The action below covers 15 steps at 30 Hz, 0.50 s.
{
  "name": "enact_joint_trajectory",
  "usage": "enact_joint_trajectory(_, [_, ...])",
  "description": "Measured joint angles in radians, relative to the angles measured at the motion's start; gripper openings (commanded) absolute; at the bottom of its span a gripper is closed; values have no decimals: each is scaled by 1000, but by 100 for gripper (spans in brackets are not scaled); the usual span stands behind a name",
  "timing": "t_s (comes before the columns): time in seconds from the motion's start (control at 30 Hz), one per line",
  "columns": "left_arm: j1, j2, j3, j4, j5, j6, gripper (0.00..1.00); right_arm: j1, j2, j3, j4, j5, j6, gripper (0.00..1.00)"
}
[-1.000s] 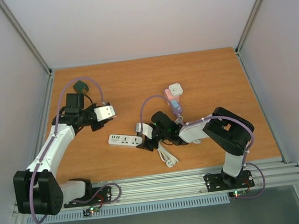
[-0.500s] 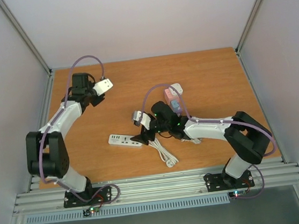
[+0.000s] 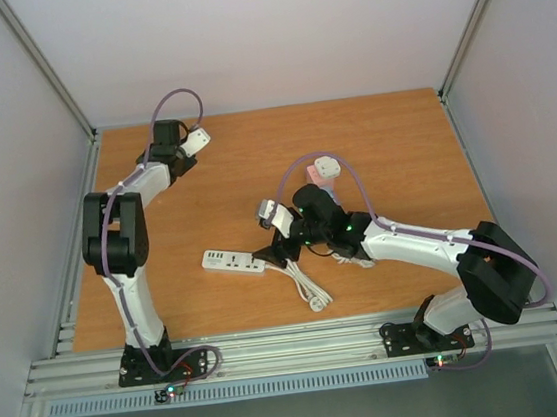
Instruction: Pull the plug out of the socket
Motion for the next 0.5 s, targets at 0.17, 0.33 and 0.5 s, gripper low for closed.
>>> enact_joint_trajectory(0.17, [0, 119, 82, 40, -61, 1, 14, -8, -43, -13, -88, 8, 18, 89])
enact_joint_trajectory(0.33, [-2, 199, 132, 59, -101, 3, 19, -8, -75, -13, -132, 11, 33, 89])
enact_joint_trajectory(0.5, [-10, 230, 140, 72, -116, 2, 38, -8, -99, -14, -159, 14, 44, 89])
